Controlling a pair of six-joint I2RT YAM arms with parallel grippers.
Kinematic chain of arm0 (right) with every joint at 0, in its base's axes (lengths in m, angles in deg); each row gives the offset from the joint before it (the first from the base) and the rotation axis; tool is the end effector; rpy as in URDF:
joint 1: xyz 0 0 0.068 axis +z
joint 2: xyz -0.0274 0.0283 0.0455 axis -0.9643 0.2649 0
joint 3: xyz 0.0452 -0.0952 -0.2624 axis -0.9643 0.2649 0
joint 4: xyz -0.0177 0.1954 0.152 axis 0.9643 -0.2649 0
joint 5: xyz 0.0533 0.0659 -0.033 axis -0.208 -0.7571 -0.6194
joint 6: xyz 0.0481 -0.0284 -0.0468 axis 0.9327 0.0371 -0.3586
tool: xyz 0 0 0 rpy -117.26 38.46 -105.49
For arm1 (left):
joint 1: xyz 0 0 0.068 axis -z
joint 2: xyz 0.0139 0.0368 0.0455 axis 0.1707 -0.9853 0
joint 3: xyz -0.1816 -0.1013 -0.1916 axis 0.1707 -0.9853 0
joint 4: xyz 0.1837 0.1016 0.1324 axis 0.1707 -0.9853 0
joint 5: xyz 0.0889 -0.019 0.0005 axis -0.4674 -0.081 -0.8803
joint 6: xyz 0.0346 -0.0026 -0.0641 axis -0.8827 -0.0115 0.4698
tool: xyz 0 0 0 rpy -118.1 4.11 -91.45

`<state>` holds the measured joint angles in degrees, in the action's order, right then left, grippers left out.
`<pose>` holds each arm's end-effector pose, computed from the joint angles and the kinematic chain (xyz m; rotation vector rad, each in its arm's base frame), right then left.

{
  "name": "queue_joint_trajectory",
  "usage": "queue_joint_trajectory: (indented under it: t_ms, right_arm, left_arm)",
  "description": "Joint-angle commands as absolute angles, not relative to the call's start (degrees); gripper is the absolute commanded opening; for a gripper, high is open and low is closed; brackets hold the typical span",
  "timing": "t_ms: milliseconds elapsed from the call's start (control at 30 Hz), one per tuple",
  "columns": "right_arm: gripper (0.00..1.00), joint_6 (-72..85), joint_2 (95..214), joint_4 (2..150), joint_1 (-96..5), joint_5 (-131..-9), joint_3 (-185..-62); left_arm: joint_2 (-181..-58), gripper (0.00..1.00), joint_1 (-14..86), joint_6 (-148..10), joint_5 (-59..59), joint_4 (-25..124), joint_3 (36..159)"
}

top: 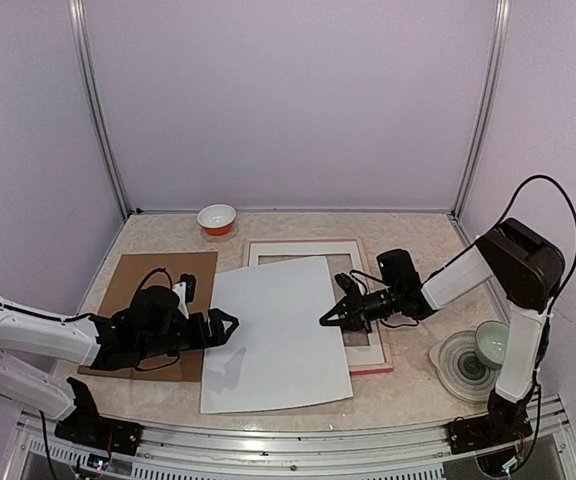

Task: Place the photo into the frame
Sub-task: Pick up the photo from the frame body, then place the photo on the mat board.

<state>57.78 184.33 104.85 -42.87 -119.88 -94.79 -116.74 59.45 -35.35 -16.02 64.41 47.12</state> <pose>0.2785 0.2323 0.1232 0.0984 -2.5206 -1.8037 0.1632 -0.1790 0.1611 -0.0075 2.2637 -0.7911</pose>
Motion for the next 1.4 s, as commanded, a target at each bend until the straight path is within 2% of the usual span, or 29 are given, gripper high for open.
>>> queue_joint_trajectory:
  t_ms: [0, 367, 1367]
  right_arm:
    - [0.00, 54.56, 183.93, 101.55, -44.77, -120.85, -94.92]
    - [0.00, 45.96, 184.01, 91.29, -47.38, -119.51, -98.55]
    - [0.00, 35.76, 185.81, 77.71, -50.55, -113.05, -106.43]
  left_arm:
    - [-110.42, 0.99, 59.87, -38.01, -20.65, 59.88, 48.36]
    - [-102.19, 0.99, 57.13, -37.79, -24.00, 54.98, 46.67]
    - [-101.10, 0.99, 53.51, -38.88, -22.42, 53.89, 46.02]
